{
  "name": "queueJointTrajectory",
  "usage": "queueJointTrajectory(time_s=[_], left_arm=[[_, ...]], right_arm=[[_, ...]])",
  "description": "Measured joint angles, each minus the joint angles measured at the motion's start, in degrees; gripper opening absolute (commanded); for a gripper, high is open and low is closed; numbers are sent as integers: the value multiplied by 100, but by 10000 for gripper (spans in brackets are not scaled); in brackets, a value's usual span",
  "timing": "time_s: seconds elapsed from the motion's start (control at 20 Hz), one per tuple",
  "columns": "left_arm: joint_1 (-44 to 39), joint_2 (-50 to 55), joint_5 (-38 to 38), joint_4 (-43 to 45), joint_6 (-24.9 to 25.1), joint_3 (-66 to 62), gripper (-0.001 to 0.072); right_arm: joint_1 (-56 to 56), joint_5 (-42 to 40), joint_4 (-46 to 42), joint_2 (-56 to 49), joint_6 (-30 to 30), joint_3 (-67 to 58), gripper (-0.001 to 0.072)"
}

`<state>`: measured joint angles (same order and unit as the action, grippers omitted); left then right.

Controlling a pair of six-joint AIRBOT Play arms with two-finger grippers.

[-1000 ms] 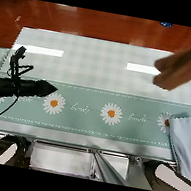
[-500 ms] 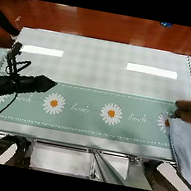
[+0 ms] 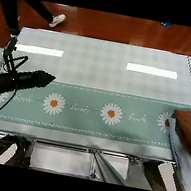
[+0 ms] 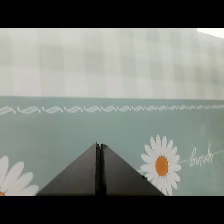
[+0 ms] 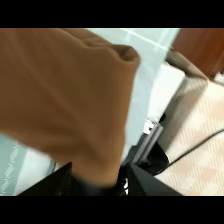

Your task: Fold the shirts.

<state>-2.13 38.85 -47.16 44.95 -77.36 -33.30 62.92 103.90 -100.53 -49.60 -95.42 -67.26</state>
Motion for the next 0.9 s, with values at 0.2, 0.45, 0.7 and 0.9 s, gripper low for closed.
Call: queueJointTrajectory(time_s=[0.2,0.45,0.7,0.9], left_arm=[[57,96,485,0,205,-87,14],[326,621,612,2,404,-1099,13],[-299,1952,-24,356,378,-3163,12],[-988,3130,-907,1993,-555,-4129,14]], right_arm=[[35,-90,190,-197,-68,61,75],[-431,-1115,3171,-763,262,-645,39],[-3735,-3071,4529,-1403,916,-1130,39],[-6317,-3563,2614,-2332,481,-1228,37]])
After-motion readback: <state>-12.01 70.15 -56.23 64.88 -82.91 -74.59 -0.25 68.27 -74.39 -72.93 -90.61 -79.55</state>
